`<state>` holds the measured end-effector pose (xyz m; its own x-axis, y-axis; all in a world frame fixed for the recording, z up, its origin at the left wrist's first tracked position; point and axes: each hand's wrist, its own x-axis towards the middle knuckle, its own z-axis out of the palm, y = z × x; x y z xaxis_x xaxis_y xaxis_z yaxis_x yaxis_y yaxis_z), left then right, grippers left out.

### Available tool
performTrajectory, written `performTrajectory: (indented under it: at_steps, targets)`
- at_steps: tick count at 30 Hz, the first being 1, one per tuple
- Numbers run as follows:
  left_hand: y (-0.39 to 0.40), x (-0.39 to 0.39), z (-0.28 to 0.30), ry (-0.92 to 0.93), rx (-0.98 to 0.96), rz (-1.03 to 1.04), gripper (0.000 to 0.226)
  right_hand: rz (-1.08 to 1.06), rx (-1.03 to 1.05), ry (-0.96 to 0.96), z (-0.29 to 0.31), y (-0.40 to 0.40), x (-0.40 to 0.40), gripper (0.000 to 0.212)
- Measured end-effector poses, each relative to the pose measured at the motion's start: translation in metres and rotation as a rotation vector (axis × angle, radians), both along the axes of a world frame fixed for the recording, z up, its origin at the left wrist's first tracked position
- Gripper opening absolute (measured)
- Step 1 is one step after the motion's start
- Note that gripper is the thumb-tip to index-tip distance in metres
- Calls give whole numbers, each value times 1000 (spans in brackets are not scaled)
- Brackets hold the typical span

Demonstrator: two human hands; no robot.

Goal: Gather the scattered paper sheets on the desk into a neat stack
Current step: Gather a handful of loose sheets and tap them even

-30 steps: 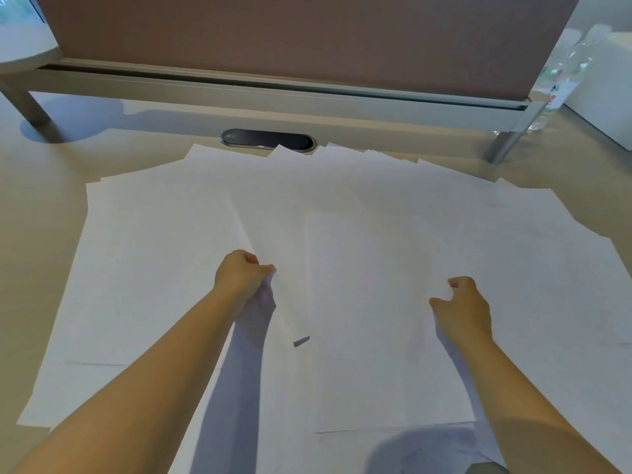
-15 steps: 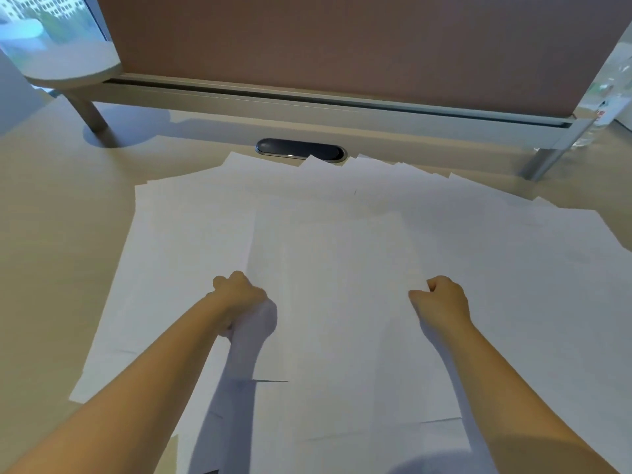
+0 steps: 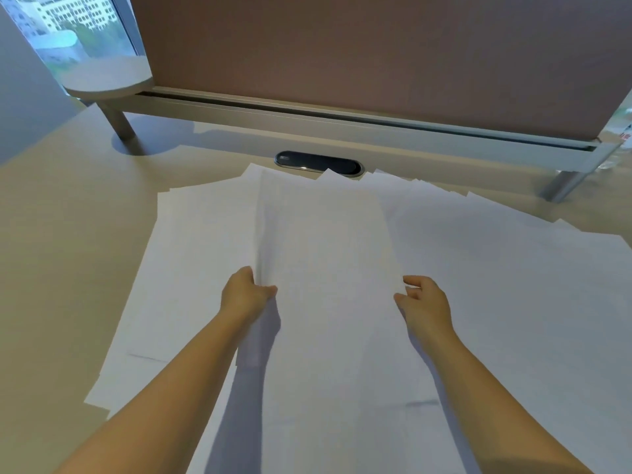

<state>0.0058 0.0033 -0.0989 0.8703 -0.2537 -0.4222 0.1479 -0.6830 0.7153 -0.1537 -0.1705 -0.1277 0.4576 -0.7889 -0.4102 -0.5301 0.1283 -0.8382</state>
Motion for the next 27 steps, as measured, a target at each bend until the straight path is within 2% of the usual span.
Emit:
performTrajectory:
  at_steps: [3,5,6,8,10,13,16,20,22,25,27]
  targets:
    - [-1,24,-5,-53,-11,20,21,9,-62,6,0,0,10,45]
    - [-3,37,-9,-96,-14,11,38,72,-219,147,1,-4,13,54]
    - [-3,43,-11,-155,48,-4,48,126,-305,270,1,-6,15,58]
    - [1,54,-17,-266,302,-82,65,217,-408,531,3,-11,20,66]
    - [9,62,-22,-212,472,-170,75,271,-399,658,0,-14,24,71]
    - [15,64,-30,-164,554,-329,77,342,-346,655,-4,-12,32,73]
    - [8,62,-29,-145,544,-409,79,401,-315,574,-6,-4,43,71]
    - [-7,57,-21,-100,317,-459,84,494,-341,478,-6,10,48,69]
    - [-5,58,-17,-144,220,-386,85,468,-358,409,-4,9,46,65]
    - [9,66,-16,-253,382,-198,80,286,-479,497,0,-1,41,67]
    - [23,70,-20,-215,523,-142,81,169,-416,635,2,-8,37,77]
